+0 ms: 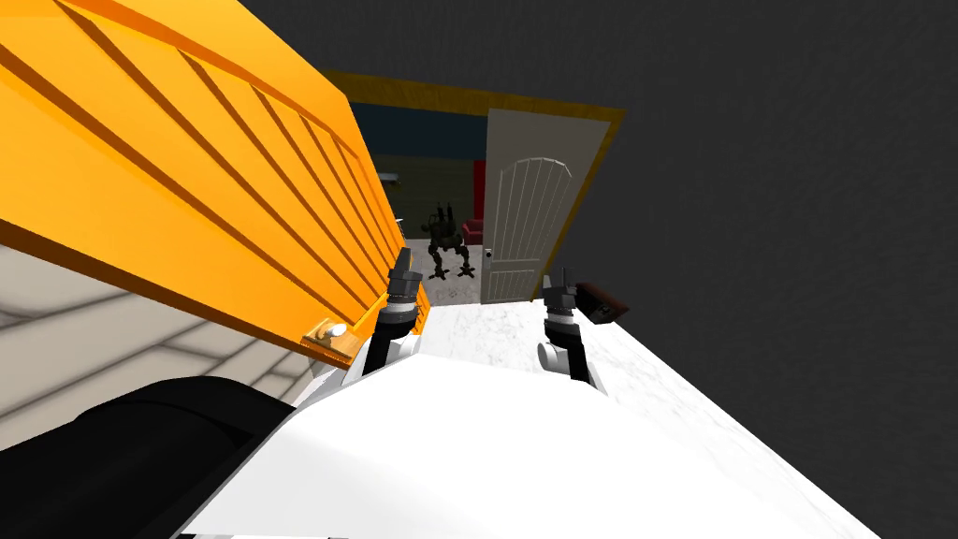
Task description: Pull the door open
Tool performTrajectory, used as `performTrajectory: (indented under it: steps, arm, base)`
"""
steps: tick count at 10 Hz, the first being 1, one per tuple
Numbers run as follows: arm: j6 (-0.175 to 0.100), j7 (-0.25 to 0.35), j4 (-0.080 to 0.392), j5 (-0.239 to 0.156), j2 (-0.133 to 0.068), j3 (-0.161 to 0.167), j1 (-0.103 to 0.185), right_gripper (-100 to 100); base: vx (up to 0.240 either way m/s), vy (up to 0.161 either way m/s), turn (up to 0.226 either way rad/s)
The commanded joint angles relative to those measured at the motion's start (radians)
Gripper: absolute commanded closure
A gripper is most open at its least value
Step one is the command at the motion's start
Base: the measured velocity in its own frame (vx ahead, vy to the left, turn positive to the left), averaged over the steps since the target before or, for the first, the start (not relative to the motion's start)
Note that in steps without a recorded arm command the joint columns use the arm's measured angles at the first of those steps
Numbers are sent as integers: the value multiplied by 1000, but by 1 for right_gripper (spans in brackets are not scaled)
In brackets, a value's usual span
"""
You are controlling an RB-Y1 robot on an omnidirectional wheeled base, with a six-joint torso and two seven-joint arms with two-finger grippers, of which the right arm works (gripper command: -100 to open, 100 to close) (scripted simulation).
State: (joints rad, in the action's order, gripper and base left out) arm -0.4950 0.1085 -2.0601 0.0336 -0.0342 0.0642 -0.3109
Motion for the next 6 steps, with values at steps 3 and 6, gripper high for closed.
performTrajectory:
  steps: [3, 6]
  arm:
    - [-1, 19, 89, -4, -18, 37, 50, -100]
    - [2, 35, 162, -8, -32, 69, 94, -100]
  base:
    - [103, 35, -72]
    - [89, 45, -87]
